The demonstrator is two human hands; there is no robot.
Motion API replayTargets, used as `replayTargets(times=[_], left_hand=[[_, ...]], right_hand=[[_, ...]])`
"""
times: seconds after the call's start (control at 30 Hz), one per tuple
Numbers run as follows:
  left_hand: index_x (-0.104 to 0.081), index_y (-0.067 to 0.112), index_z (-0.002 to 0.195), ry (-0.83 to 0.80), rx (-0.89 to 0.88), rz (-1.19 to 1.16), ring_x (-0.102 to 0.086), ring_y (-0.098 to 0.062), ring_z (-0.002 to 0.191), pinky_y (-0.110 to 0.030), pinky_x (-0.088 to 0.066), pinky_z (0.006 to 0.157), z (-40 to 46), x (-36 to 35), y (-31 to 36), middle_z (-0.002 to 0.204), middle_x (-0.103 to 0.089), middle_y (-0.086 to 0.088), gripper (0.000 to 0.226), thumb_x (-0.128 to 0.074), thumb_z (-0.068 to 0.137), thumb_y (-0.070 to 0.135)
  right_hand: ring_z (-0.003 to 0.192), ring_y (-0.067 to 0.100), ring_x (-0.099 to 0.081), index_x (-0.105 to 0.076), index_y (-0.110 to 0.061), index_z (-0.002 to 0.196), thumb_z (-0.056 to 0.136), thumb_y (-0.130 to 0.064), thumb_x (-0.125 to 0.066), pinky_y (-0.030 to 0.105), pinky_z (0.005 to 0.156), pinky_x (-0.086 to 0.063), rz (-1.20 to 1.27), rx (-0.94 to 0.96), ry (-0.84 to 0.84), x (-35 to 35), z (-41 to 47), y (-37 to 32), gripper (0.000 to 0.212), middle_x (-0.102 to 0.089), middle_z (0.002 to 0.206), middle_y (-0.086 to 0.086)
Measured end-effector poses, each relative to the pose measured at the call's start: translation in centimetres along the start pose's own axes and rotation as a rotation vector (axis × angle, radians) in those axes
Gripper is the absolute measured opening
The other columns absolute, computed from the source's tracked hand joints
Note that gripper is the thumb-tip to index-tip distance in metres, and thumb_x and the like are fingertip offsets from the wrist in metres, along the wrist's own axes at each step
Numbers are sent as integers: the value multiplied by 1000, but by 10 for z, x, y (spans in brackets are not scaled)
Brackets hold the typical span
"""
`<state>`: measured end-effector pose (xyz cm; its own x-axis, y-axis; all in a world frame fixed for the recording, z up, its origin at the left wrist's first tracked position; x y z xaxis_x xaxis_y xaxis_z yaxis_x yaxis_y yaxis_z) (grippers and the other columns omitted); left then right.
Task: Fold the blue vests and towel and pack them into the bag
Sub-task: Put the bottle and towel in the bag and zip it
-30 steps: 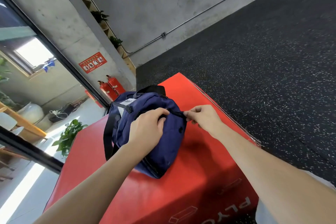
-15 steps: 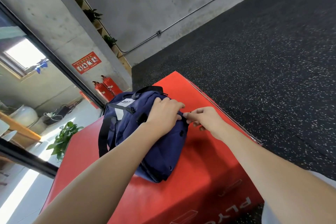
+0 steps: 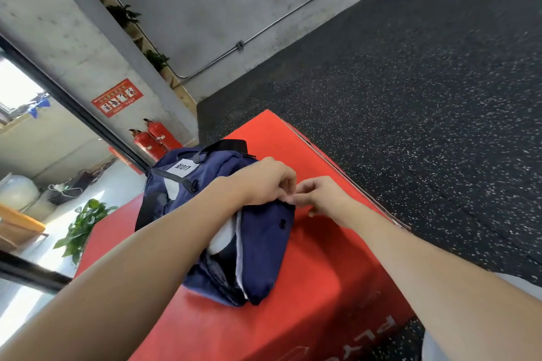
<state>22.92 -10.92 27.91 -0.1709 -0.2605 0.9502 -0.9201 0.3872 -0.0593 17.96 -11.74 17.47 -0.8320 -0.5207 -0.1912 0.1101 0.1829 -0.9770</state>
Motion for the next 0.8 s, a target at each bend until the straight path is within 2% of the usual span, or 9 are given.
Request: replayTargets(times=[0.07, 0.13, 0.23, 0.33, 0.4, 0.47, 0.6, 0.73, 0.8], left_hand=[[-71, 17, 98, -6, 18, 5, -64, -18, 89, -35, -50, 79, 0, -2, -5, 89, -74, 3, 23, -79, 77, 13], [-67, 18, 103, -7, 49, -5, -62, -19, 94, -36, -51, 81, -1, -3, -13, 95, -73, 3, 32, -81, 74, 13], [-67, 19, 98, -5, 52, -2, -62, -21, 89, -38, -52, 78, -3, -7, -16, 91, -72, 4, 29, -81, 74, 12], [-72, 21, 98, 7, 52, -1, -57, -16, 81, -37, -51, 75, -4, -4, -15, 81, -65, 9, 26, -79, 75, 13], [-74, 22, 91, 25, 38, 0, -59, -16, 81, -36, -51, 76, -4, -1, -13, 81, -66, 7, 18, -79, 76, 15], [-75, 21, 87, 25, 35, 16, -58, -14, 82, -35, -50, 77, -4, 1, -10, 82, -70, 4, 12, -78, 76, 17], [-75, 19, 90, 26, 55, 84, -60, -18, 85, -33, -49, 74, -5, 5, -9, 86, -73, 0, 11, -76, 78, 16], [-72, 24, 89, 53, 91, 182, -63, -19, 88, -32, -48, 69, -14, 11, -10, 84, -73, 6, 10, -71, 82, 16], [-68, 26, 88, 72, 112, 250, -62, -18, 90, -32, -48, 68, -21, 15, -12, 81, -69, 11, 10, -68, 86, 17]], right_hand=[[62, 11, -59, -68, -5, 91, 80, 0, -80, 20, 52, -47, 166, -33, -22, -8, 4, 3, 17, -65, 70, 5], [69, 16, -64, -67, -3, 99, 80, 3, -76, 21, 59, -50, 281, -47, -42, -12, 8, 1, 22, -69, 76, 9], [81, 15, -70, -69, -11, 103, 81, -3, -76, 24, 71, -49, 265, -66, -100, -15, 9, -1, 24, -74, 88, 10], [85, 13, -68, -69, -13, 102, 81, 5, -73, 28, 81, -48, 251, -63, -161, -18, 8, 1, 28, -72, 91, 7], [83, 13, -66, -69, -11, 100, 78, 10, -73, 28, 81, -50, 272, -40, -161, -17, 7, 1, 31, -71, 86, 5], [75, 12, -65, -68, -10, 98, 78, 12, -74, 24, 74, -51, 274, -28, -139, -15, 7, 2, 30, -68, 81, 2], [60, 4, -51, -70, -16, 88, 79, 1, -81, 17, 58, -41, 59, 43, -66, -14, 5, -2, 22, -56, 75, -4], [59, -4, -47, -64, -26, 72, 77, -7, -84, 11, 61, -38, -231, 213, 40, -15, 7, -20, 28, -57, 73, -9], [66, -3, -50, -66, -25, 75, 79, -10, -83, 9, 64, -39, -352, 254, 71, -14, 6, -23, 24, -61, 81, -9]])
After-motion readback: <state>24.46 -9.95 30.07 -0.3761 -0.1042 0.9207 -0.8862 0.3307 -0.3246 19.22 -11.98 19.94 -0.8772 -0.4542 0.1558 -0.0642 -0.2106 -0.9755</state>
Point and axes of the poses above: each hand's wrist, its own z-axis towards the middle knuckle, its own x-axis out of the back of the hand, y = z × x, the point moved 10 cm from there along z, towards the middle knuckle
